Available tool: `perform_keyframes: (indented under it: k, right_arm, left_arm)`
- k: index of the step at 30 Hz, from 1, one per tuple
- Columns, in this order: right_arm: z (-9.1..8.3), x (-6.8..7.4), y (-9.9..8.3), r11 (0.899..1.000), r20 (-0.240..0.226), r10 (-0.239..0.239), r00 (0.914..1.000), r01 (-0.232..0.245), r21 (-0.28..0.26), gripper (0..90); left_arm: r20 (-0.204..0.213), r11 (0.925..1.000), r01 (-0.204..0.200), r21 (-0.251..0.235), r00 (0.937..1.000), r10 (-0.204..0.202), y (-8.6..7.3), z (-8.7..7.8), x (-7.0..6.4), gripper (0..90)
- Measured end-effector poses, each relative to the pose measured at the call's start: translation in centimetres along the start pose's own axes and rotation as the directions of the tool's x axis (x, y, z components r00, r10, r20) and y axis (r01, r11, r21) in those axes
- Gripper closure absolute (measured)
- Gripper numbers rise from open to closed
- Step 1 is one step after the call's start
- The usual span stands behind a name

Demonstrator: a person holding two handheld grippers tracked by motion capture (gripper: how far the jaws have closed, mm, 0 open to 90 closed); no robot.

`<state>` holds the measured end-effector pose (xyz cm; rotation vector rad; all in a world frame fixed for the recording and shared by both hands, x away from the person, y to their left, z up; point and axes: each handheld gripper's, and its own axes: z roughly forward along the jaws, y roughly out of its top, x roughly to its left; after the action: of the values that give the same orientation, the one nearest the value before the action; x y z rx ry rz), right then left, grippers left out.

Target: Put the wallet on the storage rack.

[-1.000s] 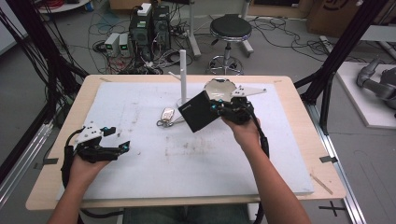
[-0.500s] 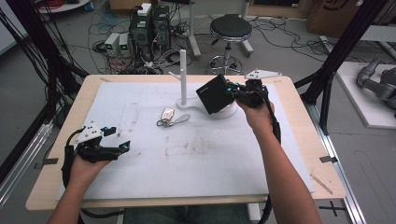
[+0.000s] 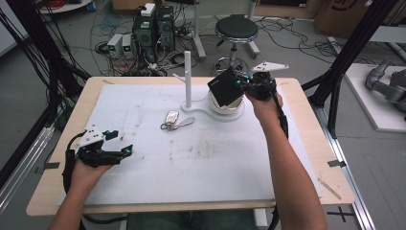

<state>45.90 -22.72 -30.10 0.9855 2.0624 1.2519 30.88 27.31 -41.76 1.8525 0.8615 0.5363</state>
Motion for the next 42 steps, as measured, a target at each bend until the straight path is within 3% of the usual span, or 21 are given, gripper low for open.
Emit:
perform_keyframes:
  k: [15, 22, 26, 31, 42]
  right_arm:
    - [1.4, -1.6, -1.0, 0.999, 0.061, 0.015, 0.998, -0.017, 0.038, 84.9]
    - [2.2, -1.2, -1.5, 0.998, 0.085, -0.014, 0.9963, 0.009, 0.061, 84.9]
    - [2.3, -1.4, -1.7, 0.998, 0.093, -0.006, 0.9956, 0.0, 0.061, 84.8]
    - [2.5, -1.2, -1.5, 0.997, 0.124, -0.047, 0.9912, 0.039, 0.061, 84.8]
    - [3.6, -0.6, -1.8, 0.995, 0.108, -0.058, 0.9925, 0.049, 0.091, 84.8]
  left_arm:
    - [-0.001, 1.0, 0.008, 0.001, 1.0, -0.008, -0.2, -0.1, 0.0, 18.3]
    - [-0.002, 1.0, 0.006, 0.001, 1.0, -0.006, -0.2, -0.1, -0.1, 18.3]
    - [-0.001, 1.0, 0.005, 0.003, 1.0, -0.005, -0.2, -0.1, -0.1, 18.3]
    - [0.0, 1.0, 0.007, 0.004, 1.0, -0.007, -0.2, -0.1, -0.1, 18.3]
    - [0.001, 1.0, 0.001, 0.007, 1.0, -0.001, -0.2, -0.1, -0.2, 18.3]
